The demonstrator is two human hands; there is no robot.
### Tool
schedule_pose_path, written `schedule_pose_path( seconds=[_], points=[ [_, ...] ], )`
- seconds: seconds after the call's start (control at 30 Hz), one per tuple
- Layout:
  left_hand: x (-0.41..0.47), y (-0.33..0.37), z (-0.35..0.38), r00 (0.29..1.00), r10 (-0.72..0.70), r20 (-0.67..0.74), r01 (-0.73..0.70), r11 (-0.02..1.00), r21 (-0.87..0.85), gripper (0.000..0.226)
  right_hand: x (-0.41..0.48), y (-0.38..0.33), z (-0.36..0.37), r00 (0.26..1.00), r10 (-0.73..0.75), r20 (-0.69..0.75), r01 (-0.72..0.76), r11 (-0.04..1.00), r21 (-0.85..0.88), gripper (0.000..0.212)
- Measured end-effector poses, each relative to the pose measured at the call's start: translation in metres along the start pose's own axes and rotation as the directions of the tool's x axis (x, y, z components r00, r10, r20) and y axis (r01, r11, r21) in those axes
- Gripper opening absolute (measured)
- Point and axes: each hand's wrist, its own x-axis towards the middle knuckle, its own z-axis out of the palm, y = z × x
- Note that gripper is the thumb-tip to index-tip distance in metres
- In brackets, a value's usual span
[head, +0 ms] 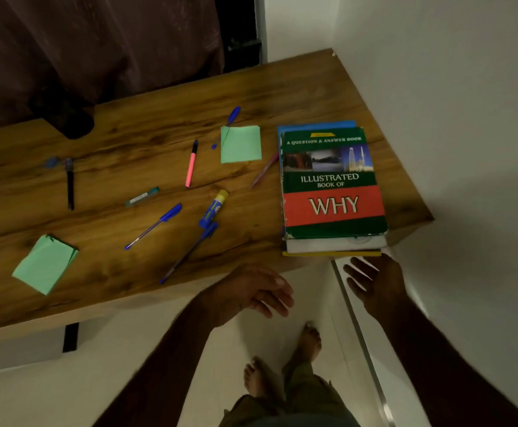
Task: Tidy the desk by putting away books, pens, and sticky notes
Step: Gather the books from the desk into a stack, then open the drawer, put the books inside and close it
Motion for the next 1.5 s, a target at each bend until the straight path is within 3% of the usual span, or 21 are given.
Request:
schedule_pose_path(
  seconds=[0.1, 0.17, 0.23, 0.3, 0.53, 0.73, 0.83, 1.0, 1.17, 1.33, 1.5],
  points=[
    [0.009, -0.034, 0.003, 0.980, -0.148, -0.133, 0.150, 0.989, 0.003, 0.027, 0.008, 0.015, 0.009, 0.986, 0.107, 0.126, -0.113, 0.993, 0.044, 0.049],
    [0.020, -0.057, 0.003, 0.938, -0.237, -0.255, 0.176, 0.955, -0.240, 0.022, 0.012, 0.024, 0.018, 0.975, 0.138, 0.174, -0.154, 0.985, 0.083, 0.058],
    [0.033, -0.073, 0.000, 0.904, -0.291, -0.314, 0.073, 0.827, -0.557, 0.008, 0.015, 0.030, 0.025, 0.971, 0.150, 0.187, -0.175, 0.977, 0.124, 0.063],
    [0.047, -0.084, -0.009, 0.881, -0.271, -0.388, -0.085, 0.717, -0.692, 0.009, 0.018, 0.033, 0.030, 0.971, 0.156, 0.181, -0.185, 0.970, 0.157, 0.063],
    [0.090, -0.103, -0.022, 0.855, -0.167, -0.490, -0.286, 0.638, -0.715, 0.022, 0.053, 0.044, 0.031, 0.964, 0.163, 0.208, -0.215, 0.942, 0.259, 0.034],
    [0.113, -0.112, -0.016, 0.796, -0.120, -0.594, -0.505, 0.409, -0.760, 0.044, 0.067, 0.055, 0.034, 0.966, 0.128, 0.222, -0.201, 0.917, 0.345, 0.034],
    [0.112, -0.111, -0.017, 0.803, -0.166, -0.572, -0.468, 0.418, -0.779, 0.037, 0.069, 0.058, 0.032, 0.964, 0.124, 0.233, -0.199, 0.923, 0.328, 0.036],
    [0.109, -0.114, -0.016, 0.813, -0.111, -0.572, -0.474, 0.443, -0.761, 0.032, 0.071, 0.060, 0.029, 0.959, 0.124, 0.256, -0.195, 0.941, 0.276, 0.034],
    [0.108, -0.125, -0.011, 0.811, -0.104, -0.576, -0.484, 0.433, -0.761, 0.037, 0.069, 0.063, 0.020, 0.964, 0.142, 0.223, -0.199, 0.946, 0.257, 0.054],
    [0.091, -0.151, 0.009, 0.816, -0.076, -0.573, -0.477, 0.472, -0.741, 0.035, 0.053, 0.079, -0.005, 0.966, 0.143, 0.215, -0.195, 0.950, 0.246, 0.055],
    [0.075, -0.176, 0.030, 0.832, -0.091, -0.547, -0.456, 0.448, -0.769, 0.037, 0.034, 0.095, -0.032, 0.970, 0.140, 0.200, -0.190, 0.947, 0.257, 0.049]
  ],
)
